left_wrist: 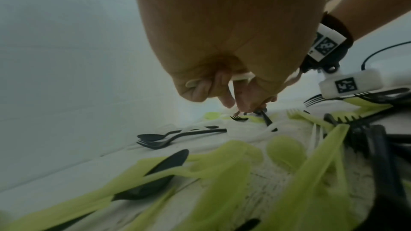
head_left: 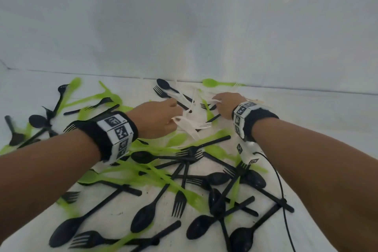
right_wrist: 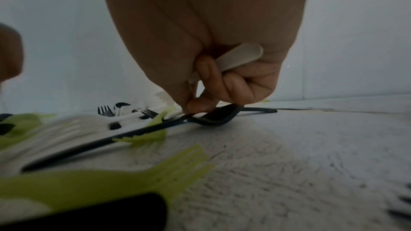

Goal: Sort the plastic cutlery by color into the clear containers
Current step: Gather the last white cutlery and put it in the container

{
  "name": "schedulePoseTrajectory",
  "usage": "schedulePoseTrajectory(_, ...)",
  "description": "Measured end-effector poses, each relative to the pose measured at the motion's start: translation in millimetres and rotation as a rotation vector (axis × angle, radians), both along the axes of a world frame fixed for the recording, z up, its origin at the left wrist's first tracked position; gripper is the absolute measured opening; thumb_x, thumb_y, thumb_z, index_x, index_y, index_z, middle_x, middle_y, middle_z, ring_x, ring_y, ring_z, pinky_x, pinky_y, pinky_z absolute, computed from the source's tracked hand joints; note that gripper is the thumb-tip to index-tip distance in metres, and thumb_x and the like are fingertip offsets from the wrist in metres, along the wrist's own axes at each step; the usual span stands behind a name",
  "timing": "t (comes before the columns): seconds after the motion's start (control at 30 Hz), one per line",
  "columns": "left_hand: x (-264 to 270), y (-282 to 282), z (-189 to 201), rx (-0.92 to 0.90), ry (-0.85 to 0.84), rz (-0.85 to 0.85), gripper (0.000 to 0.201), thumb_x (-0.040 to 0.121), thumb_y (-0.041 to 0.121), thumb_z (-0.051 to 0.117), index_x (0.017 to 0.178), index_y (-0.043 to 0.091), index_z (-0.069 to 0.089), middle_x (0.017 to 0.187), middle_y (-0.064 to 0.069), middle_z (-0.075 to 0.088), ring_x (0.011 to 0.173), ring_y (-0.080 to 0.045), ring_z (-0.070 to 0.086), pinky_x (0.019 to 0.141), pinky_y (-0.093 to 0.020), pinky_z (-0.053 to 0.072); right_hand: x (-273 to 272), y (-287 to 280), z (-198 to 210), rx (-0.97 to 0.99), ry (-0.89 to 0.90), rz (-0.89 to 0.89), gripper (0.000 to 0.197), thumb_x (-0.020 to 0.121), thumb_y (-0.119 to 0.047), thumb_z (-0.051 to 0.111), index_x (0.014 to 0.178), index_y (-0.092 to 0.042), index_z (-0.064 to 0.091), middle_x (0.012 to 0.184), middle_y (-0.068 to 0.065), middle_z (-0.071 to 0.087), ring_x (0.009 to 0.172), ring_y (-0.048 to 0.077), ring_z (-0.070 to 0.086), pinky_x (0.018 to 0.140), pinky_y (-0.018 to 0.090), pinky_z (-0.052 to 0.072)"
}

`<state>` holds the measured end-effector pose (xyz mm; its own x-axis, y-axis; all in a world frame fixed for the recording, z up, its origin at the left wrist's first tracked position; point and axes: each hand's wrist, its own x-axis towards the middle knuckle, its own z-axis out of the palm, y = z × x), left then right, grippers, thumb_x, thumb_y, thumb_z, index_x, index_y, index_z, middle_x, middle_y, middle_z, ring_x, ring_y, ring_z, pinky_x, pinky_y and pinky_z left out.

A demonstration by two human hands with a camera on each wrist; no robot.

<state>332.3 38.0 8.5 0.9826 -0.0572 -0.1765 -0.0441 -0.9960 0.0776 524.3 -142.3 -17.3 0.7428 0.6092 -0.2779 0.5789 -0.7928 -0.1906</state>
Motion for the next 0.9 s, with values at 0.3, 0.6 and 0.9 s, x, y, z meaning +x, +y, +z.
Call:
schedulePoseTrajectory(0.3,22,-17,-26,0.14,-0.002,-0.204,0.021,0.104,0.027,0.05,0.12,0.022,0.062,0.118,-0.002,0.055,0.09,-0.026,0.061,0.067,-0.032,0.04,-4,-13,9,0.201,-0.012,-0.17,0.018,0.098,-0.032,0.044,0.108,-0.024,0.056,0.1,0.003,0.06,0.087,0.027,0.06,0.074,0.035,0.048)
schedulePoseTrajectory(0.6,-7,-22,1,-0.213,-0.203,0.003,0.007,0.097,0.026,0.048,0.096,0.025,0.041,0.075,0.004,0.055,0.063,-0.017,0.049,0.06,-0.036,0.04,-28,-21,14,0.476,0.032,-0.223,0.038,0.1,-0.02,0.045,0.137,-0.02,0.033,0.091,0.01,0.067,0.081,0.031,0.066,0.077,0.044,0.055)
schedulePoseTrajectory(0.9,-53,34,-14,0.106,-0.261,0.04,0.04,0.099,0.046,0.03,0.102,0.024,0.064,0.095,0.009,0.065,0.104,-0.025,0.049,0.093,-0.046,0.038,-49,9,12,0.368,0.03,-0.092,0.022,0.1,-0.028,0.039,0.117,-0.014,0.035,0.103,0.006,0.062,0.088,0.031,0.058,0.076,0.039,0.044)
